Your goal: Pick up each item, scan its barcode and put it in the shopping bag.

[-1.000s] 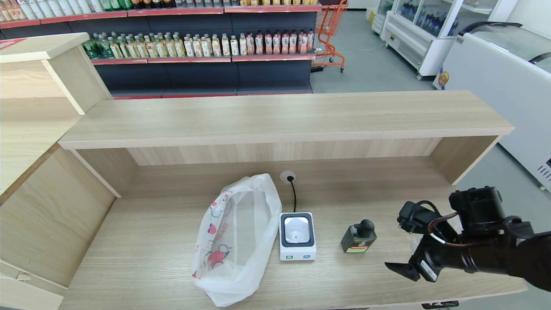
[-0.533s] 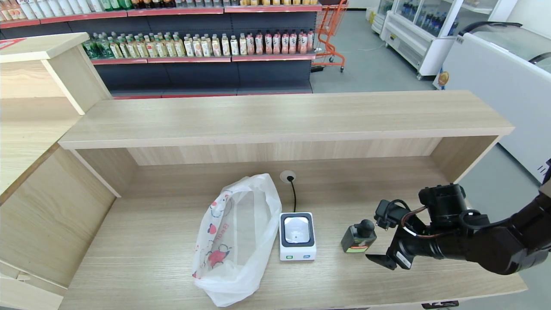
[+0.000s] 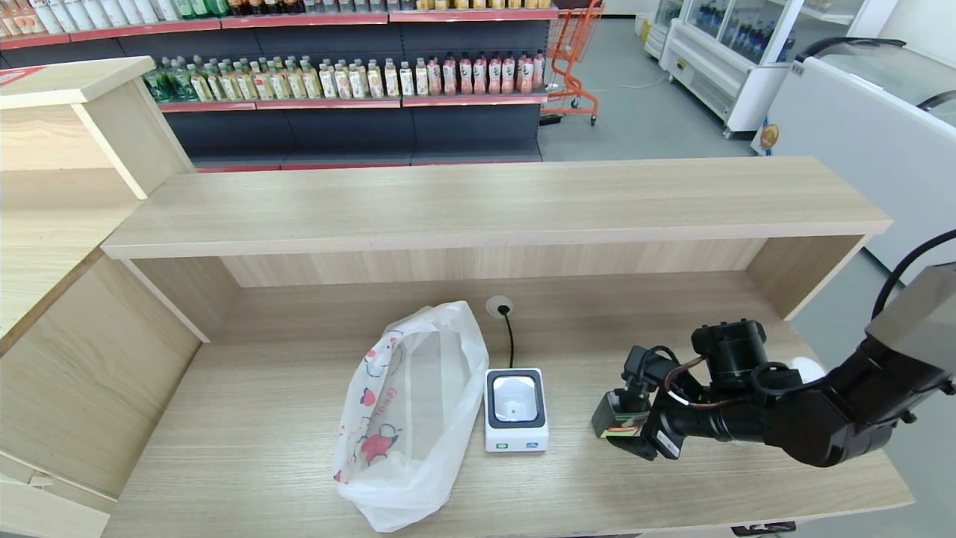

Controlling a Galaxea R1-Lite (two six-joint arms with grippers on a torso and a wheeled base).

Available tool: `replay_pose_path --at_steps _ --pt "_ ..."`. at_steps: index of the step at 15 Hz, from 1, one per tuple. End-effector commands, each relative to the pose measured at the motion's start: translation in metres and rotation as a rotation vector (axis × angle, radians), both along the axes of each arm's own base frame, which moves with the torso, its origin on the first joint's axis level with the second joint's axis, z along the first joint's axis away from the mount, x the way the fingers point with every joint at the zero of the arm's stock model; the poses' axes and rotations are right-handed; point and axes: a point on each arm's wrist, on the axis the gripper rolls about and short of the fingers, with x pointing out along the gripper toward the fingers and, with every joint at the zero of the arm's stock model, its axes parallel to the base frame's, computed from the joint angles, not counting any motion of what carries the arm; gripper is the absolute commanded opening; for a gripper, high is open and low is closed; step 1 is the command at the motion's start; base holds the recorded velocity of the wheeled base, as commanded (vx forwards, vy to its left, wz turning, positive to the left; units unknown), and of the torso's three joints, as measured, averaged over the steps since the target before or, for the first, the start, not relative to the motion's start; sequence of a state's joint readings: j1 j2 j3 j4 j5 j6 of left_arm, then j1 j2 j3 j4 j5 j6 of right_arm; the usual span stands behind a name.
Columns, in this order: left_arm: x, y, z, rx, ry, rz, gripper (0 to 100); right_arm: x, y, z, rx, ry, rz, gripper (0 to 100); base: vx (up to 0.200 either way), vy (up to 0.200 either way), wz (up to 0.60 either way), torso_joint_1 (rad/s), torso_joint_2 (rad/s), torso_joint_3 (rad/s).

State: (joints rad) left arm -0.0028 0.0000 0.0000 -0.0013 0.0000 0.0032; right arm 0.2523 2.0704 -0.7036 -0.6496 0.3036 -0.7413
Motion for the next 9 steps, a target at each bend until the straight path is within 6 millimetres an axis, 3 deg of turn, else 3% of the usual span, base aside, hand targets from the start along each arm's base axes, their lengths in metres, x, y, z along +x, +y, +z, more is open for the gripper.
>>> replay_pose_path --at_steps 1,6,8,9 --pt "0.000 0.000 0.000 0.000 0.001 0.000 100 0.005 0.010 -0.007 0.004 0.013 0.018 0 0.000 0.000 0.00 0.000 0.00 0.000" --pt "0.000 0.000 0.000 0.000 0.001 0.000 100 -0.005 0.007 -0.007 0.005 0.032 0.012 0 0.000 0.000 0.00 0.000 0.00 0.000" --pt "0.000 0.000 0.000 0.000 0.001 0.001 100 -0.014 0.003 0.020 0.098 -0.004 -0.055 0 0.000 0.000 0.00 0.000 0.00 0.000" --pt "0.000 0.000 0.000 0.000 0.001 0.001 100 -0.020 0.000 0.043 0.188 -0.031 -0.114 0 0.000 0.000 0.00 0.000 0.00 0.000"
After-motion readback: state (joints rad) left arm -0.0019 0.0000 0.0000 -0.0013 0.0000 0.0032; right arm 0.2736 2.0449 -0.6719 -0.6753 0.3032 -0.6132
